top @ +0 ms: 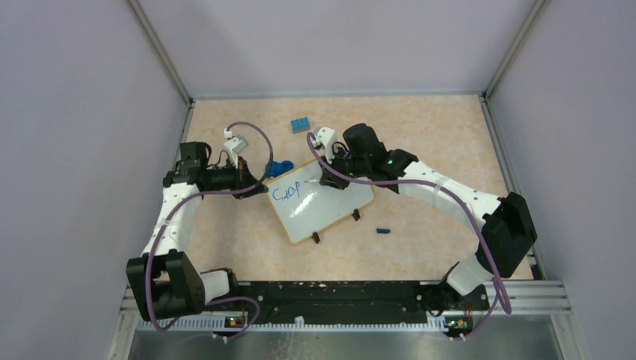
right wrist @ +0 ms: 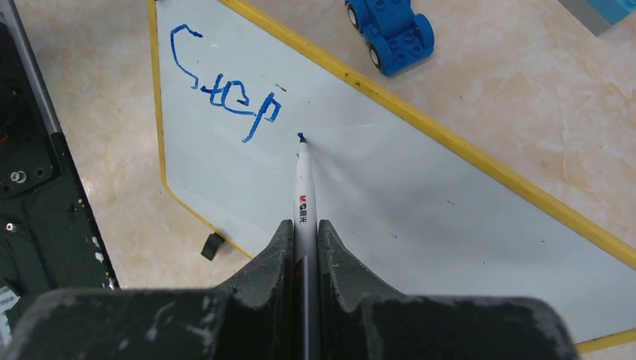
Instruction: Write a sentence on the whiteboard
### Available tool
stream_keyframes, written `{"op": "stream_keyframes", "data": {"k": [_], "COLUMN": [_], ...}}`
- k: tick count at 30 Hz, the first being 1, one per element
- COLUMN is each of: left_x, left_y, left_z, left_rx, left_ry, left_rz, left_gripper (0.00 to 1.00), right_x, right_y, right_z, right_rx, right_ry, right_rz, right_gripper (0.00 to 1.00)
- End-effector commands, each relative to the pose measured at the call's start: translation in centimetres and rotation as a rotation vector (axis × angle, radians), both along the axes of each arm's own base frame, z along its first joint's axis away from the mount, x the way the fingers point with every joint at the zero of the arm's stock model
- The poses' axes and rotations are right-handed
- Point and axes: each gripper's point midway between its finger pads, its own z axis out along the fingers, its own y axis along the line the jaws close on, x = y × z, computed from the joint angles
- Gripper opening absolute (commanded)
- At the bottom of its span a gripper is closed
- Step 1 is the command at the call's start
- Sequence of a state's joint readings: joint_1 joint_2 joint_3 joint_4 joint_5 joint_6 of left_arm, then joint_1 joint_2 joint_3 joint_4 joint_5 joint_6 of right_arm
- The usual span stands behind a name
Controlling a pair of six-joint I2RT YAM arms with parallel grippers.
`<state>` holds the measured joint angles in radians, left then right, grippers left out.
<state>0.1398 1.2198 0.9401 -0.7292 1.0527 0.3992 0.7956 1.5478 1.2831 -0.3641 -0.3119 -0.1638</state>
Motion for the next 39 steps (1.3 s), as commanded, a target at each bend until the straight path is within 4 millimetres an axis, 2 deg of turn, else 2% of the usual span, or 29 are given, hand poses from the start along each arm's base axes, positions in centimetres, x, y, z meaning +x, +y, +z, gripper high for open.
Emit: {"op": "stream_keyframes", "data": {"k": [1,11,19,29,33,39], "left_x": [-0.3,-0.4,-0.4,-0.5,-0.5,-0.5], "left_y": [-0.1,-0.1,-0.1,-0.1,-0.1,-0.1], "left_z": [-0.6,-0.6,-0.7,-0.6,-0.6,-0.6], "left_rx": [0.023,0.026,0.026,0.027,0.026,0.023], "left_ry": [-0.010,-0.010,-0.009,-0.012,-0.012,-0.008], "left_rz": [-0.017,-0.015,-0.015,-0.015,-0.016,-0.016], "left_gripper": [0.00,0.00,0.00,0.00,0.00,0.00], "right_x": [1.5,1.7,-0.3,-1.0,-0.7,-0.2], "right_y": [-0.5,-1.0,-0.2,-0.7,-1.0,-1.0], "right_z": [2.2,2.3,0.7,-0.3,0.1,2.5], "right_rx": [0.028,0.029,0.017,-0.006,-0.011,0.025], "right_ry": [-0.056,-0.061,-0.019,-0.003,-0.025,-0.063], "right_rz": [-0.036,-0.048,0.013,0.024,0.011,0.005], "right_gripper": [0.00,0.00,0.00,0.00,0.00,0.00]}}
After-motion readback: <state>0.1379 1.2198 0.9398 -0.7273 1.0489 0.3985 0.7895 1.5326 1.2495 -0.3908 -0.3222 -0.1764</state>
